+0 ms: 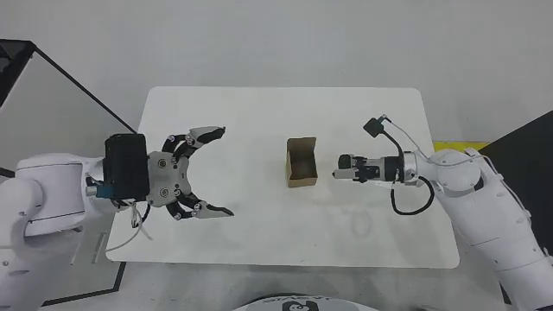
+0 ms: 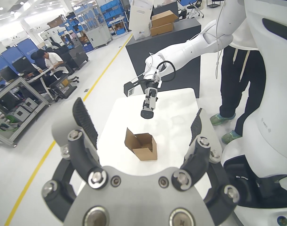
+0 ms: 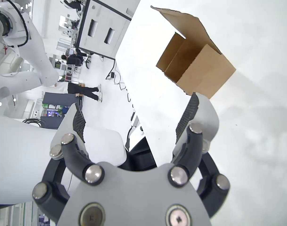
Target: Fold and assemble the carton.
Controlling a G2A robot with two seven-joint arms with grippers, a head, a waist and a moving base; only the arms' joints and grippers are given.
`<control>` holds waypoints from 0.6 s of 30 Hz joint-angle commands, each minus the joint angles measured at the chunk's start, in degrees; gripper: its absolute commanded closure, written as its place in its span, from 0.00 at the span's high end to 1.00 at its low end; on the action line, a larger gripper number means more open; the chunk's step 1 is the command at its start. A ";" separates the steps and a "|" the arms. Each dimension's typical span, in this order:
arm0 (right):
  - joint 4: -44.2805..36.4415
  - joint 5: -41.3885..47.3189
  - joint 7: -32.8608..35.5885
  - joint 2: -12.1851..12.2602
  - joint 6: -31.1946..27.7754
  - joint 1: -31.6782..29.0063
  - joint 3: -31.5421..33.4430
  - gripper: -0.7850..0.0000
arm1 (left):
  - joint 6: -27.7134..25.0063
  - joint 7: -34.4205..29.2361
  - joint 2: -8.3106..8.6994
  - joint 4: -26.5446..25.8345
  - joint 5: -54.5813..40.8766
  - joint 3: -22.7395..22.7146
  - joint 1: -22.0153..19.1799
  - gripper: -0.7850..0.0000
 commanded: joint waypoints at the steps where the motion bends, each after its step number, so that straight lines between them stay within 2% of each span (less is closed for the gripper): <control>1: -0.07 0.41 -0.38 0.04 0.06 -0.50 0.24 1.00 | 0.51 -1.60 0.09 -0.12 -1.36 0.28 -0.06 1.00; 2: -0.12 0.65 -0.59 0.05 0.01 -0.72 0.28 0.98 | 0.82 -2.50 0.14 -0.17 -1.72 0.23 -0.04 0.43; 3: -0.06 0.87 -0.81 0.04 -0.06 -0.89 0.28 0.53 | 1.32 -3.08 0.16 -0.34 -1.83 -0.09 -0.14 0.00; 4: 0.00 1.17 -1.15 0.01 -0.09 -1.01 0.29 0.00 | 1.29 -3.13 0.17 -0.51 -1.81 -0.24 -0.23 0.00; 11: -0.01 1.27 -1.33 0.00 -0.11 -1.07 0.28 0.00 | 1.29 -3.13 0.17 -0.51 -1.81 -0.24 -0.23 0.00; 12: -0.01 1.27 -1.33 0.00 -0.11 -1.07 0.28 0.00 | 2.75 -3.87 0.13 0.15 -2.02 0.15 0.30 0.00; 14: -0.01 1.27 -1.33 0.00 -0.11 -1.07 0.28 0.00 | 5.30 -6.65 0.24 1.33 -7.90 2.74 2.45 0.00; 18: -0.12 0.73 -3.71 -0.10 0.64 -2.08 0.11 0.00 | 12.81 -15.95 0.81 1.43 -21.24 5.78 2.91 0.00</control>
